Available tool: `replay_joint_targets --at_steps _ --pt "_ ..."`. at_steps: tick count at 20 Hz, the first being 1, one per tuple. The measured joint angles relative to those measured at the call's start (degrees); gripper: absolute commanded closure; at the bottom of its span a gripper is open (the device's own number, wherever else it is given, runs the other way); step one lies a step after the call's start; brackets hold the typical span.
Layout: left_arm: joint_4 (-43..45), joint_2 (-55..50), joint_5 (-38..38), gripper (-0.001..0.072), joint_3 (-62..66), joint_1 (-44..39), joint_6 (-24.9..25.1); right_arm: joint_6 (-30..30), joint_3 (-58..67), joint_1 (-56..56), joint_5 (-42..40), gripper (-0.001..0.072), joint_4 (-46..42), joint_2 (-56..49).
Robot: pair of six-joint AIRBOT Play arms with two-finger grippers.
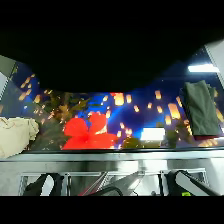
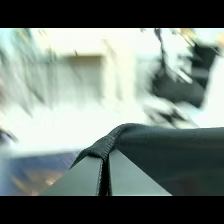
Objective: Fold the shirts.
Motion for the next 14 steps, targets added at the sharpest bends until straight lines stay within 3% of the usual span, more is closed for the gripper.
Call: replay_joint_targets --at_steps 3,6,11,14 --pt "0.2 -0.6 -1.2 0.0694 5.4 0.9 0.8 -2.6 2.3 -1.4 -3.3 0.0679 -0.9 5.5" --pt "1.0 -3.3 -2.2 0.0694 3.5 -4.1 3.0 -4.0 2.3 -4.8 -3.0 0.068 1.0 4.5" --pt "5.7 -13.4 -3.1 0.0694 -6.6 -12.8 4.6 -6.0 -3.7 -5.2 1.5 0.0679 8.6 -7.0" --pt "7.8 -21.5 -2.3 0.0694 -13.6 -16.6 6.0 -6.1 -10.7 5.3 1.0 0.068 3.1 -16.9"
